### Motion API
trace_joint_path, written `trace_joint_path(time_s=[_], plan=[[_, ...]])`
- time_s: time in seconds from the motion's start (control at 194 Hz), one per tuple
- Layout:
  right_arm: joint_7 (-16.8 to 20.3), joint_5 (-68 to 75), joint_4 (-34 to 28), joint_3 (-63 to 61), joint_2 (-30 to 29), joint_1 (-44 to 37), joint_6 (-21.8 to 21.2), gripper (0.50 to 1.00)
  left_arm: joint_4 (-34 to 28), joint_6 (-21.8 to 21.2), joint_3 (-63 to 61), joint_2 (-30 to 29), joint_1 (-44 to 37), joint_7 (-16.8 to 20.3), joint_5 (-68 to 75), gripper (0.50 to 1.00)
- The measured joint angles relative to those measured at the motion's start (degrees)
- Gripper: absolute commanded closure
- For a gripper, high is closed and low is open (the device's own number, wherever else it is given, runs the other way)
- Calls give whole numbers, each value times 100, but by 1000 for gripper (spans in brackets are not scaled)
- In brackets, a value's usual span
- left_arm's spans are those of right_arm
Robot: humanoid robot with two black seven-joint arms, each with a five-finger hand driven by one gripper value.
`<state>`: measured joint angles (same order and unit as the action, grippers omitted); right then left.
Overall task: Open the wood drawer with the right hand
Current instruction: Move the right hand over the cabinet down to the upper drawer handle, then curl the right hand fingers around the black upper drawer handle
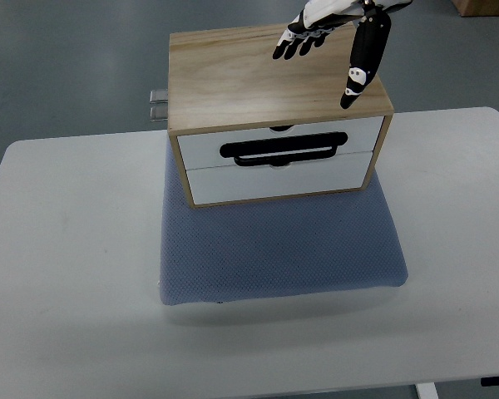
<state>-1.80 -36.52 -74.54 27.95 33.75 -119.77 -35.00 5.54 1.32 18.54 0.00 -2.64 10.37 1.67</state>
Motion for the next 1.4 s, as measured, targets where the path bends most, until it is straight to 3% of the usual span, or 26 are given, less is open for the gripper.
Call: trace_joint_path(time_s=[0.293, 0.618, 0.958, 1.4], plan=[[52, 470, -138, 10, -170, 210, 0, 560, 0, 0, 0, 0, 0, 0, 0, 500], [636, 1364, -150, 44, -415, 561, 7, 560, 0, 0, 0, 0, 0, 0, 0, 500], [808, 1420, -139, 74, -731, 876, 802, 560, 0, 0, 0, 0, 3, 0, 0, 500], [874, 1396, -142, 121, -850, 1143, 966, 560, 0, 0, 0, 0, 0, 0, 0, 500]])
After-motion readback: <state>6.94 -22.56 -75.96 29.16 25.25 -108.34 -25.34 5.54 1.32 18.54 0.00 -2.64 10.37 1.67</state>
